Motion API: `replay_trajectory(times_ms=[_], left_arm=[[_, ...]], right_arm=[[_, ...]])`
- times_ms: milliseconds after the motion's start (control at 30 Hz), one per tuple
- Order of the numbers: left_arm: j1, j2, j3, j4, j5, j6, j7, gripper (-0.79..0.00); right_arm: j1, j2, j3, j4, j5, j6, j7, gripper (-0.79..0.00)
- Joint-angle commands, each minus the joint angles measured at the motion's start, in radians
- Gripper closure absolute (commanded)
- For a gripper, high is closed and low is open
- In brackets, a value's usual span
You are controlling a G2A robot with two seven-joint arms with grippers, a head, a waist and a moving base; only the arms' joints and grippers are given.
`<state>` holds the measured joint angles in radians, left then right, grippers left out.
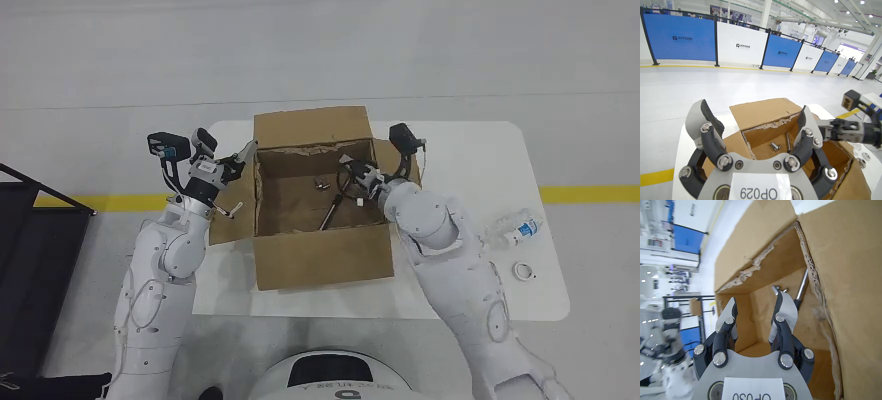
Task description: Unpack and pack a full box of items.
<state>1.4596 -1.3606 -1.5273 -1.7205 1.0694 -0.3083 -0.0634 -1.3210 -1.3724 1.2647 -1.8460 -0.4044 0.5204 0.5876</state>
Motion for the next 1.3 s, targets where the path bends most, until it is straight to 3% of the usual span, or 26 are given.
replay_trajectory(times_ms=[0, 100, 200, 333, 400, 867, 1000, 1267], left_arm=[[0.0, 0.0, 0.0, 0.0, 0.0, 0.0, 0.0, -0.785], [0.0, 0.0, 0.0, 0.0, 0.0, 0.0, 0.0, -0.785], [0.0, 0.0, 0.0, 0.0, 0.0, 0.0, 0.0, -0.785], [0.0, 0.0, 0.0, 0.0, 0.0, 0.0, 0.0, -0.785], [0.0, 0.0, 0.0, 0.0, 0.0, 0.0, 0.0, -0.785], [0.0, 0.0, 0.0, 0.0, 0.0, 0.0, 0.0, -0.785], [0.0, 0.0, 0.0, 0.0, 0.0, 0.0, 0.0, -0.785], [0.0, 0.0, 0.0, 0.0, 0.0, 0.0, 0.0, -0.785]], right_arm=[[-0.086, 0.012, 0.105, -0.118, 0.056, -0.052, 0.026, -0.369], [-0.204, 0.022, 0.245, -0.241, 0.13, -0.114, -0.005, -0.391], [-0.305, 0.025, 0.366, -0.309, 0.201, -0.141, -0.063, -0.511], [-0.356, 0.027, 0.453, -0.314, 0.221, -0.047, -0.133, -0.785], [-0.342, 0.028, 0.45, -0.308, 0.201, -0.003, -0.138, -0.785], [-0.361, 0.033, 0.462, -0.301, 0.161, -0.023, -0.137, -0.785], [-0.421, 0.04, 0.587, -0.267, 0.139, -0.02, -0.162, -0.785], [-0.511, 0.066, 0.855, -0.108, 0.116, -0.07, -0.06, -0.785]])
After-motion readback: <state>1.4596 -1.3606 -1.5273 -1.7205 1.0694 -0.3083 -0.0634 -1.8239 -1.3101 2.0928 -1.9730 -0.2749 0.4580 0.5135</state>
